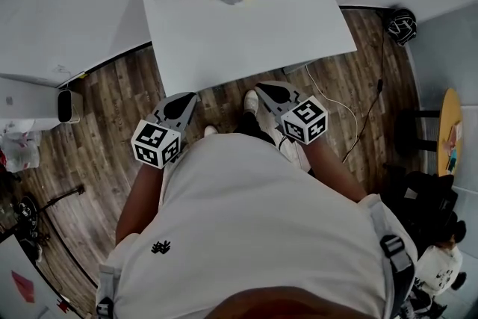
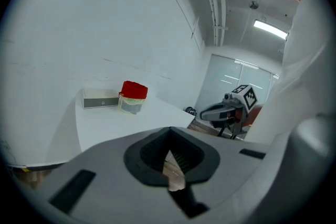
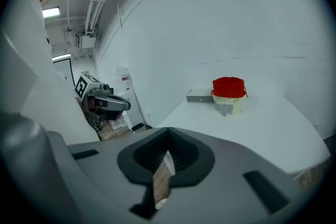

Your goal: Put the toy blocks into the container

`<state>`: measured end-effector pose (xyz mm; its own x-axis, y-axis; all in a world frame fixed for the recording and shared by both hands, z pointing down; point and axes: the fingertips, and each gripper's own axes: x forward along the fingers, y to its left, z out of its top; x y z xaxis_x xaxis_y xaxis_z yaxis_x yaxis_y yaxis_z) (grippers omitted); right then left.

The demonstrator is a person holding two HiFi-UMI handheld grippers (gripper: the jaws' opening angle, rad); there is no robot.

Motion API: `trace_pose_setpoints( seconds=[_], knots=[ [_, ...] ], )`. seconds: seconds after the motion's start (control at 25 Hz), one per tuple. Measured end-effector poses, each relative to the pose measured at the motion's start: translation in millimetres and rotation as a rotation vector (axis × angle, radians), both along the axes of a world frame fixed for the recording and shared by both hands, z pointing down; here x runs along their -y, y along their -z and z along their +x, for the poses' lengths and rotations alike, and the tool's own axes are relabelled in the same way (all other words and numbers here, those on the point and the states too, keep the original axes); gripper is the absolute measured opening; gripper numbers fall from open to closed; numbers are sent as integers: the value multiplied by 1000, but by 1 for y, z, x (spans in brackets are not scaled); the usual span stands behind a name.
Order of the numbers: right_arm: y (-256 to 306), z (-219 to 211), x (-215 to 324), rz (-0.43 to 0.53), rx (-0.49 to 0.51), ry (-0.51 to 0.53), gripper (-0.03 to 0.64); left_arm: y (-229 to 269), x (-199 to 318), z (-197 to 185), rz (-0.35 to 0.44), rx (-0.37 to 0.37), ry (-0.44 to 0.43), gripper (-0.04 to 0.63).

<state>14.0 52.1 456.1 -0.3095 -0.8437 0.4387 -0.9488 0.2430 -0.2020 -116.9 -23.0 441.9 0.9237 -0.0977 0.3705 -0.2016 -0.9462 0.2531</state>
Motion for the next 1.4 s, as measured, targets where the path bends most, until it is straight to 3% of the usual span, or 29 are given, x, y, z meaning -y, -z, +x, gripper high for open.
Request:
trace_pose_setpoints(
  seconds=[0.8, 1.2, 1.4],
  knots=[
    [4, -8, 16, 25, 35, 24, 5, -8, 2, -8, -15, 24, 22, 6],
    [1, 1, 24, 6, 25, 34, 5, -15, 4, 2, -47, 32, 16, 6],
    [-1, 19, 36, 2, 14, 48, 5, -19, 17, 27, -43, 42, -3, 6]
  ],
)
